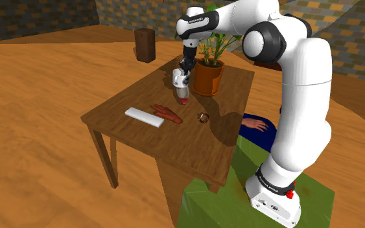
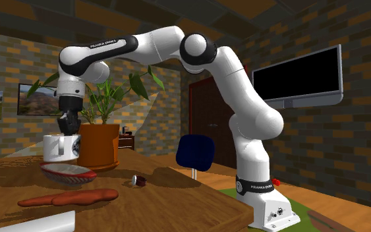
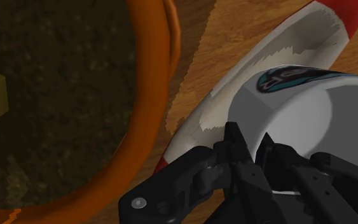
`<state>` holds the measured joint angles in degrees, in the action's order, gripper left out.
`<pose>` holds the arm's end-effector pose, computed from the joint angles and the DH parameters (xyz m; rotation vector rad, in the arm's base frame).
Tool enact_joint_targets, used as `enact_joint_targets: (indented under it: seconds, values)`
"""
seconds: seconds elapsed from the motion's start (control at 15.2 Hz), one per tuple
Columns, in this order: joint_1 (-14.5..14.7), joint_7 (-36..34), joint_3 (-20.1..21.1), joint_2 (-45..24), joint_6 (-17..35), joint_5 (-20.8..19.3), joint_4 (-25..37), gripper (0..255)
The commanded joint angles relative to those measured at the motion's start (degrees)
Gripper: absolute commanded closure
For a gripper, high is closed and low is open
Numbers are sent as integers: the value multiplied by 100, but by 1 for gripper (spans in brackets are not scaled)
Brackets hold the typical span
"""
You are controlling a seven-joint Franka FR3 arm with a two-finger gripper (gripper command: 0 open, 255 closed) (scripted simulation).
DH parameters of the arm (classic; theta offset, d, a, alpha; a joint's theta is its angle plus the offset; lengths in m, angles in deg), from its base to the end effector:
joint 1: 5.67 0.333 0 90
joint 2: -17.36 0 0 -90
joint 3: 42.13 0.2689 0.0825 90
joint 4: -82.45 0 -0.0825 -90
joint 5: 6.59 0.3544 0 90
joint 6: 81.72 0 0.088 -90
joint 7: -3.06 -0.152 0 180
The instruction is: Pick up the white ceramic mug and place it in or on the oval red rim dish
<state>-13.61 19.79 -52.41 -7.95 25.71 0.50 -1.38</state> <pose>0.6112 -0.1729 0.3516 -3.0947 0.0749 0.0140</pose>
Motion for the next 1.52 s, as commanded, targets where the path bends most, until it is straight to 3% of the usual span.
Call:
enact_joint_targets:
  seconds: [0.0, 0.46, 0.53, 0.86, 1.12, 1.45]
  values:
    - [-41, 5, -14, -229, 19, 9, -62, 255]
    - [-58, -1, 7, -227, 20, -1, -62, 255]
    - [-54, -12, 7, -226, -18, -4, -26, 0]
    - [-58, -1, 7, -227, 20, -1, -62, 0]
    - [-101, -31, -8, -184, -686, -27, 603, 0]
    - [-102, -31, -6, -184, -686, -28, 603, 0]
